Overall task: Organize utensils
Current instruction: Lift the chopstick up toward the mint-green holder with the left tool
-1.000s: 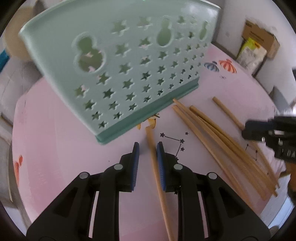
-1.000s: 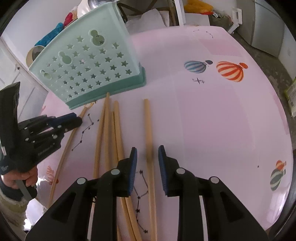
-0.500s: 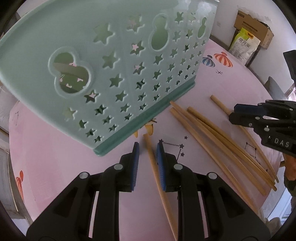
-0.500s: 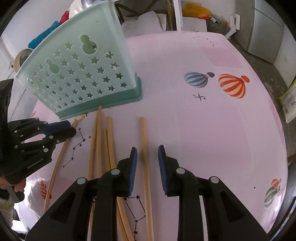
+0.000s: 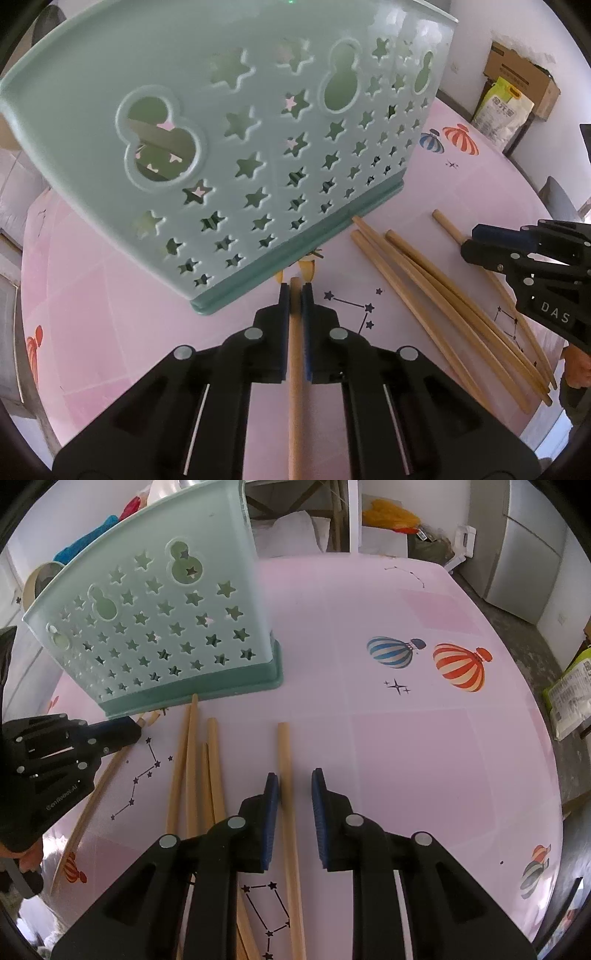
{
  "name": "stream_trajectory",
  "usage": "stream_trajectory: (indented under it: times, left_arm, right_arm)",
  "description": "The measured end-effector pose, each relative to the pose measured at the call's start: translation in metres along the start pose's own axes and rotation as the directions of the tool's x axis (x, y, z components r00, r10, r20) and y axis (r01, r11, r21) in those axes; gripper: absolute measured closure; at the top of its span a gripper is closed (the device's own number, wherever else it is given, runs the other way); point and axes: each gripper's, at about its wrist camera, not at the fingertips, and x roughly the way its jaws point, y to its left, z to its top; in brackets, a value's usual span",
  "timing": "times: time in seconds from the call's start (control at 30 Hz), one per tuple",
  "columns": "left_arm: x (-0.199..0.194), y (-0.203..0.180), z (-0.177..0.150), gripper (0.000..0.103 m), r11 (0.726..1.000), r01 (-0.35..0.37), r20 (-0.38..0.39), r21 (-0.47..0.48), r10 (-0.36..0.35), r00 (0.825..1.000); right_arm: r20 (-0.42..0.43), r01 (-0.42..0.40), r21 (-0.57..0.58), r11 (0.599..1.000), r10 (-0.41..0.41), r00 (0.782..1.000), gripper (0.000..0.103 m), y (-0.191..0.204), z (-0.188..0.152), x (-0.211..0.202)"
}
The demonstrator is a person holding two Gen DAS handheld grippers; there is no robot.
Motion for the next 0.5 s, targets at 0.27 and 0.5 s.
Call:
stream_trajectory:
  times: [0.27,0.5]
  left_arm:
    - [-0.013,0.008,0.000,0.098,0.997,0.051,0.021,-0.059,-0.050,0.999]
    - [-0.034,0.014,0.004,0.098,0.983,0.143,0.088,-0.114,-0.133,0.987]
  right_arm:
    - [-0.003,-0.005,0.004,1.000,0.005,1.000,0.085,-0.004,0.006,0.003]
    - [-0.007,-0.020,0.018,1.000,0.020,1.000,0.085,-0.009,0.008,0.004]
